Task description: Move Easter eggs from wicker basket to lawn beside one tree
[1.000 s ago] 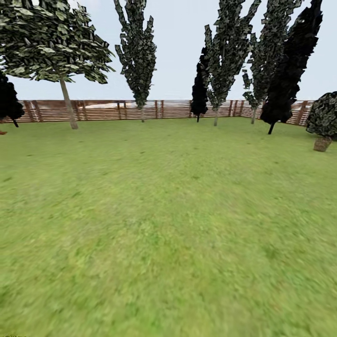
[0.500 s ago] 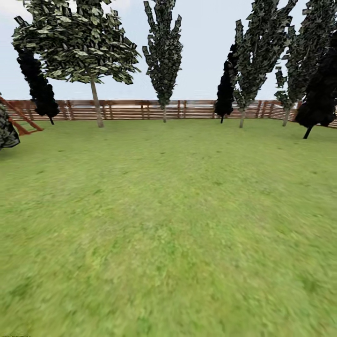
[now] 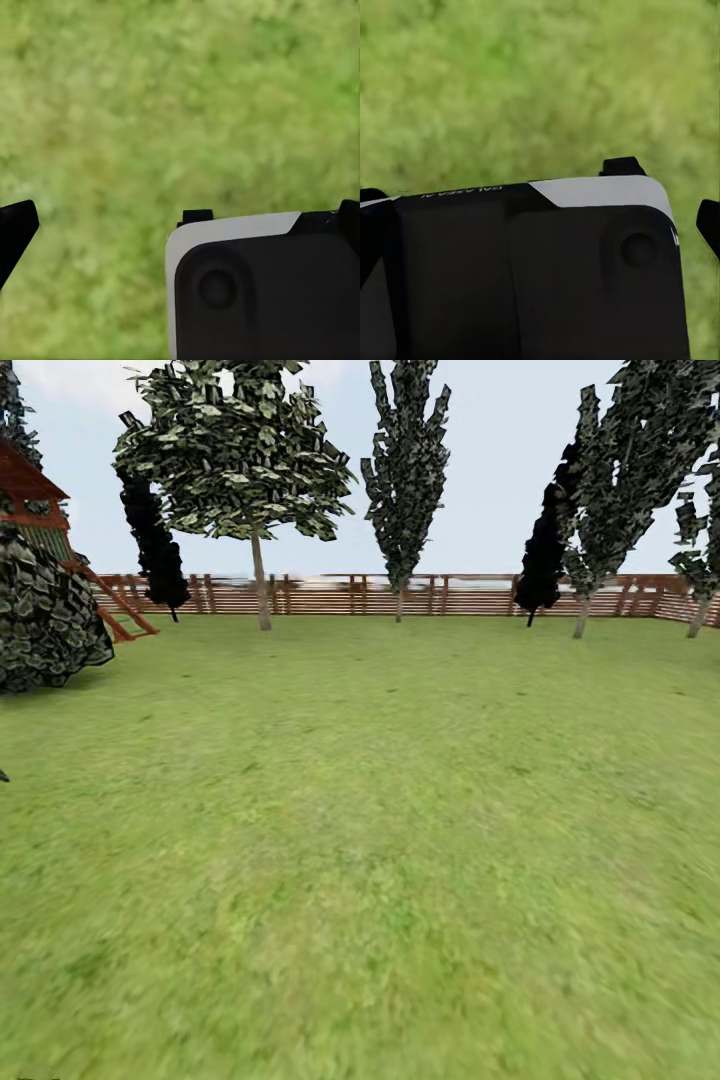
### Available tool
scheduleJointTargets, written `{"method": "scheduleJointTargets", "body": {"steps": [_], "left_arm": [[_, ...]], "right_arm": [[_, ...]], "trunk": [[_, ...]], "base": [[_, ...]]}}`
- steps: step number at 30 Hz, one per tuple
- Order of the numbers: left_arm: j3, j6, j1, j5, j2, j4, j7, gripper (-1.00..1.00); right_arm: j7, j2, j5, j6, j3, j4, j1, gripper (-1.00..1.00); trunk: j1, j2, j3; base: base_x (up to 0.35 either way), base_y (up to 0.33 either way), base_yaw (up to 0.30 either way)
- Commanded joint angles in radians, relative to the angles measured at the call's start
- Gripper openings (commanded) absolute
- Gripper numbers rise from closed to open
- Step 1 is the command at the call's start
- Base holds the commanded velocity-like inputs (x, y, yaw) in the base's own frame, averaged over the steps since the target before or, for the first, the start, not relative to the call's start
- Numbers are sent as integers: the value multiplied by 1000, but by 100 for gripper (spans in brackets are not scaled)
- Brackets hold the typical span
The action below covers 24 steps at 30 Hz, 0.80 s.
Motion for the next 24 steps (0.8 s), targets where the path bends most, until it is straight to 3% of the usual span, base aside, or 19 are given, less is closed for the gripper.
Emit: {"method": "scheduleJointTargets", "body": {"steps": [1, 8, 24], "left_arm": [[-4, -3, -1, -1, 0, 1, 1, 100], [-4, -3, -1, -1, 0, 1, 1, 100], [-4, -3, -1, -1, 0, 1, 1, 100]], "right_arm": [[0, 1, -1, 6, -4, -3, 0, 100], [0, 1, -1, 6, -4, -3, 0, 100], [0, 1, -1, 6, -3, -3, 0, 100]], "trunk": [[1, -1, -1], [1, -1, -1], [1, -1, -1]], "base": [[338, 0, 286], [338, 0, 142], [338, 0, 9]]}}
